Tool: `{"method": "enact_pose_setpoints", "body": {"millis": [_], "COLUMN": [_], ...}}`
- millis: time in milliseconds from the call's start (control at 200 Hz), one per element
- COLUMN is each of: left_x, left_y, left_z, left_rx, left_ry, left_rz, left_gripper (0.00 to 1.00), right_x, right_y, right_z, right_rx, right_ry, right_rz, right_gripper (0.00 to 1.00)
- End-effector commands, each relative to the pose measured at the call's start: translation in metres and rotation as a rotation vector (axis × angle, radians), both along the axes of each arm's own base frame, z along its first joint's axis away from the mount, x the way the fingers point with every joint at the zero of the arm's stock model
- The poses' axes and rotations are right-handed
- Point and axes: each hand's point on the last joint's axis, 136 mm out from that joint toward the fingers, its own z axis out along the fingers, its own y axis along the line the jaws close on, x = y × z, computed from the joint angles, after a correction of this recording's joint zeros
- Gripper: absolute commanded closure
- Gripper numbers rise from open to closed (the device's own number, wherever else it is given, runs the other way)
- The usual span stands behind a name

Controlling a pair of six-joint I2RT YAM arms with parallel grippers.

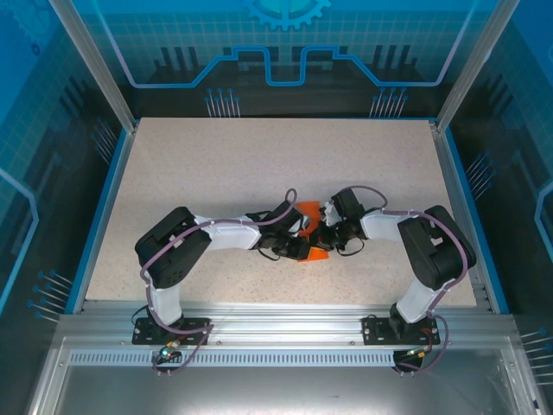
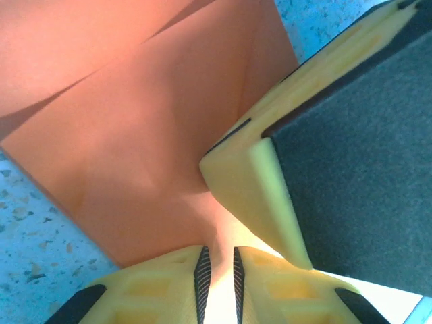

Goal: Fold a paper plane with a square sheet of paper (fold left side to right side)

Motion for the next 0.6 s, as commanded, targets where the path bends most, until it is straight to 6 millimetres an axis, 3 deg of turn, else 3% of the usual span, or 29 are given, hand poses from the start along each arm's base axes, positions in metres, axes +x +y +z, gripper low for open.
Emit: {"method": "enact_pose_setpoints", "body": {"millis": [0, 320, 595], "left_x": [-0.029, -0.038, -0.038], "left_y": [0.036, 0.043, 0.045], "left_z": [-0.034, -0.046, -0.047], "left_rx": [0.188, 0.228, 0.228], "left_ry": [0.089, 0.101, 0.099], "left_rz": [-0.015, -0.024, -0.023], "left_gripper": [0.77, 0.78, 0.78], "right_x": [-0.006, 0.019, 0.038], "right_y": [-0.009, -0.019, -0.04], "right_z": [-0.014, -0.011, -0.011], "right_rx": [-0.098, -0.124, -0.153], "right_ry": [0.027, -0.014, -0.028], "right_rz": [0.001, -0.032, -0.067], "right_gripper": [0.95, 0.95, 0.95]}}
